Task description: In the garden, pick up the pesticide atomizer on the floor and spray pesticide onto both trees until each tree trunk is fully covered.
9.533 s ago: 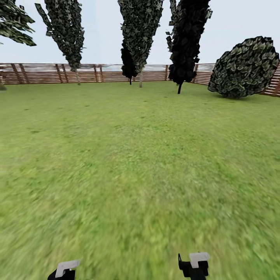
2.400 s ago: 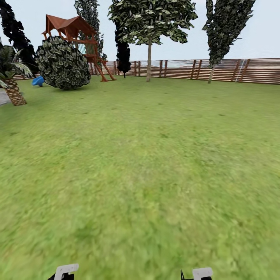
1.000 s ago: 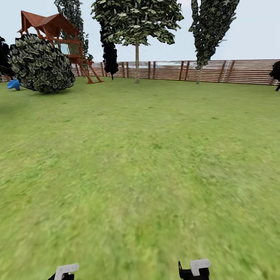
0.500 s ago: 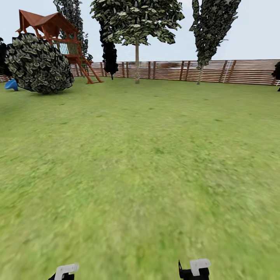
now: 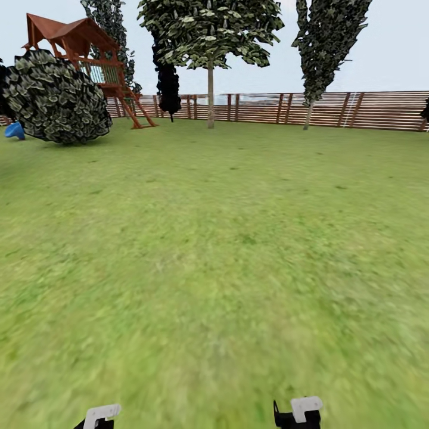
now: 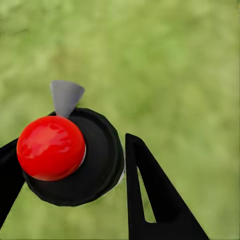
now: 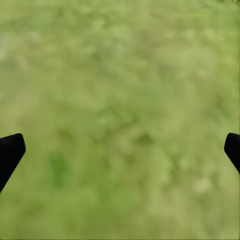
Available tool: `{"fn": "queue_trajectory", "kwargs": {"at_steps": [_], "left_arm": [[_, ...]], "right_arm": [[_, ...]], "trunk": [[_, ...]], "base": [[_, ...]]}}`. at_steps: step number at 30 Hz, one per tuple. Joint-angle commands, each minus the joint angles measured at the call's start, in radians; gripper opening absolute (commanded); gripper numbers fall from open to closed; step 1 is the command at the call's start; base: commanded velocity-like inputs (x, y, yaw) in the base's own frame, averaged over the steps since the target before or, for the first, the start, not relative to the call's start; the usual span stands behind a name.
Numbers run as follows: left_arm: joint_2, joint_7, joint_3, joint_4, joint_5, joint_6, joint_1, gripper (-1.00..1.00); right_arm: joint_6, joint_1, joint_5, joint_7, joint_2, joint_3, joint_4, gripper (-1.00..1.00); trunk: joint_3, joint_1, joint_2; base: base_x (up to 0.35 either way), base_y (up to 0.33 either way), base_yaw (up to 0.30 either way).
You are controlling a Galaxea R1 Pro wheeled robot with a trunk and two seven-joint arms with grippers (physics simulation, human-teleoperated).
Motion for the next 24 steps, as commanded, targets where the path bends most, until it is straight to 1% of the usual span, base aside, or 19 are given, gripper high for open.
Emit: {"fn": "queue_trajectory", "kwargs": {"at_steps": [1, 24], "left_arm": [[0.0, 0.0, -0.002, 0.001, 0.006, -0.003, -0.001, -1.0], [0.0, 0.0, -0.002, 0.001, 0.006, -0.003, -0.001, -1.0]], "right_arm": [[0.0, -0.001, 0.005, -0.01, 0.0, 0.008, 0.001, 1.0], [0.0, -0.001, 0.004, -0.01, 0.0, 0.009, 0.012, 1.0]], "trunk": [[-0.001, 0.0, 0.0], [-0.001, 0.0, 0.0]], "base": [[0.339, 0.075, 0.0], [0.339, 0.075, 0.0]]}}
